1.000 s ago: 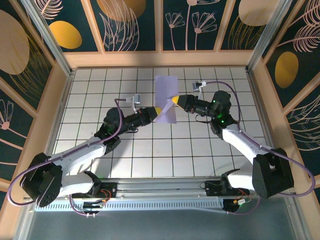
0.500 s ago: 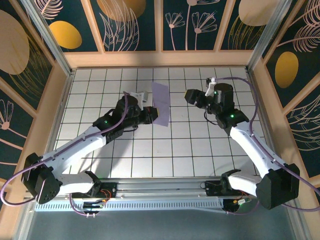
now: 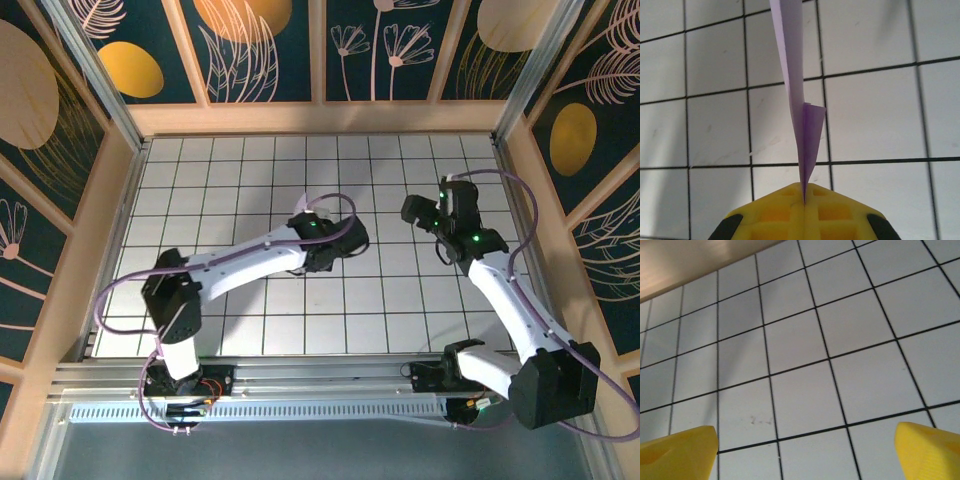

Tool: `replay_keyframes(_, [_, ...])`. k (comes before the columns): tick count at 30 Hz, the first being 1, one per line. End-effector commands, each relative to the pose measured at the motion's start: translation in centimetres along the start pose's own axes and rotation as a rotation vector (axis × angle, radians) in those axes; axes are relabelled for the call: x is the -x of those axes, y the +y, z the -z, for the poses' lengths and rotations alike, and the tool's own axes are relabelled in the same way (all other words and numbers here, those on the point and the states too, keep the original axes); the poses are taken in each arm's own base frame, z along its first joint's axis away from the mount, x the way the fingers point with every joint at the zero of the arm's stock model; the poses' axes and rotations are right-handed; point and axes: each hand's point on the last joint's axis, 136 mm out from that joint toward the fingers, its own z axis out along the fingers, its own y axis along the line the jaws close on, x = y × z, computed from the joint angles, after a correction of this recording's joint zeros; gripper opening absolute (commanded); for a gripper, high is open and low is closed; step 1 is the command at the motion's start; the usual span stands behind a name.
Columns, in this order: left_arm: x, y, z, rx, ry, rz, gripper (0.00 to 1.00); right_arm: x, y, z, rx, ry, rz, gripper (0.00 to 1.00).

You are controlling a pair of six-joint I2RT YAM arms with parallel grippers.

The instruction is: Fold a paper plane with a square sheet of paper (fold left side to right side)

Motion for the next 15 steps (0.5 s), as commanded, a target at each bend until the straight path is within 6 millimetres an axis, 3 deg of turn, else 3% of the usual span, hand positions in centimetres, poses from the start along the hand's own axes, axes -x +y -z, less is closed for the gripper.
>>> replay_keyframes(1, [-1.1,1.9,-0.2,0.161,0.001,0.009,0.0,-0.3,-1.2,0.2,-0.016,-0.007,0.0,0.91])
replay_keyframes(9, [-3.2,-0.9,-3.5,0.19,0.065,0.029,0.0,-0.7,-1.8,-0.1,0.014,0.006,-0.017,0.92])
replay_keyframes(15, [-4.2,-4.2,-5.2,0.092,0.119,0.044,0.0,-1.1,-2.0,-0.3,0.034,0.019,-0.025,0.92])
